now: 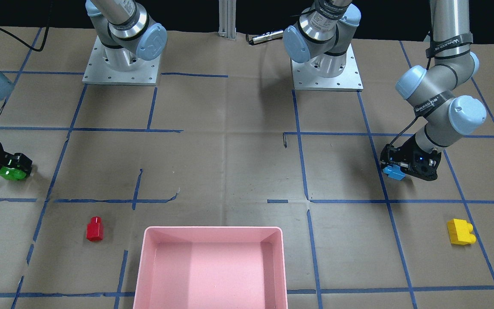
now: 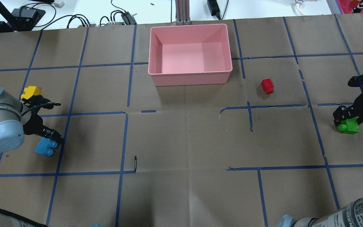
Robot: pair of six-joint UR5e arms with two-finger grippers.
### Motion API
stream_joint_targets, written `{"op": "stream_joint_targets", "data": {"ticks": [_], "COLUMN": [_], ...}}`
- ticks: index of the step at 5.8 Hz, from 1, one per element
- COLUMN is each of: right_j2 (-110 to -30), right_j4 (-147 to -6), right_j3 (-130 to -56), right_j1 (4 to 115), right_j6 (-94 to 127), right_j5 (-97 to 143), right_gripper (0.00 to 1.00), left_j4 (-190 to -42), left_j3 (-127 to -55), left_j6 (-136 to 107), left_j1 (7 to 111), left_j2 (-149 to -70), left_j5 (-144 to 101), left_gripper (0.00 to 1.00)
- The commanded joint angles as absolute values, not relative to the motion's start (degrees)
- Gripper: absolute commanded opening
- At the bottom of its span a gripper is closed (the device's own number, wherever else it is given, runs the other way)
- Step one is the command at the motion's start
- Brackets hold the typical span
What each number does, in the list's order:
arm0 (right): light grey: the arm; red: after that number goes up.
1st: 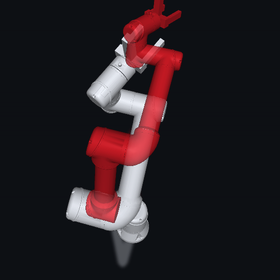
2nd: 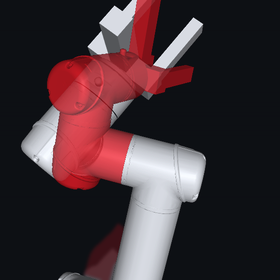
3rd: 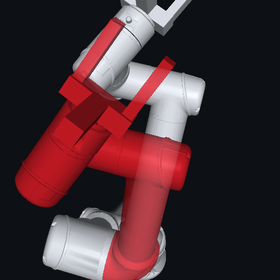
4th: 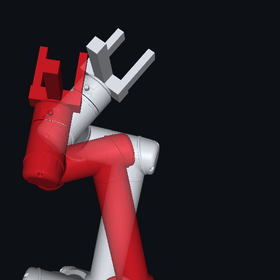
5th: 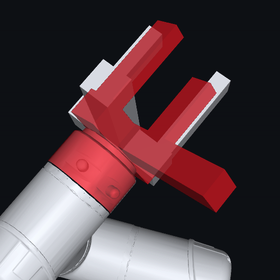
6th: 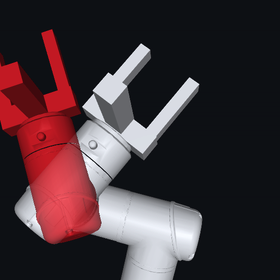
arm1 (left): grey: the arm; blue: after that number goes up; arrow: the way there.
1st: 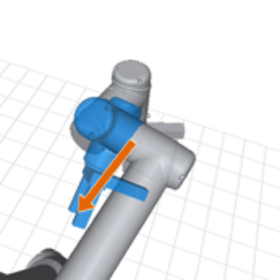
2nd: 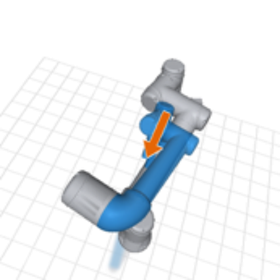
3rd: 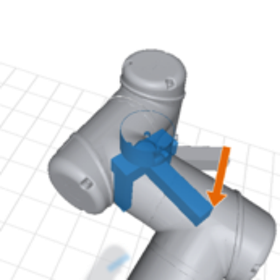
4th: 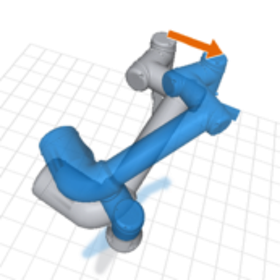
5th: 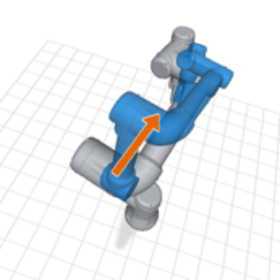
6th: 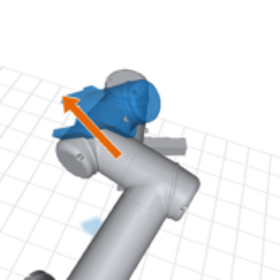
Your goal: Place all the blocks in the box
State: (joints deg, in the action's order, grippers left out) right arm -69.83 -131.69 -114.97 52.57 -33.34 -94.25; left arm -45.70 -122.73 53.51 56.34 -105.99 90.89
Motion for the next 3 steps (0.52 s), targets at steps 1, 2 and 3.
{"op": "stream_joint_targets", "data": {"ticks": [1,2,3], "right_j2": [-70.13,-70.83,-72.06], "right_j4": [-130.18,-127.03,-123.17], "right_j3": [-114.96,-113.74,-110.08], "right_j1": [52.65,52.65,53.17], "right_j6": [-33.4,-33.4,-33.31], "right_j5": [-94.57,-94.66,-95.27], "right_gripper": [0.35,0.22,0.14], "left_j4": [-45.79,-45.88,-46.49], "left_j3": [-122.52,-121.56,-118.68], "left_j6": [53.53,53.09,51.17], "left_j1": [56.42,56.51,56.86], "left_j2": [-105.91,-105.47,-103.82], "left_j5": [91.05,91.66,91.84], "left_gripper": [0.32,0.26,0.22]}}
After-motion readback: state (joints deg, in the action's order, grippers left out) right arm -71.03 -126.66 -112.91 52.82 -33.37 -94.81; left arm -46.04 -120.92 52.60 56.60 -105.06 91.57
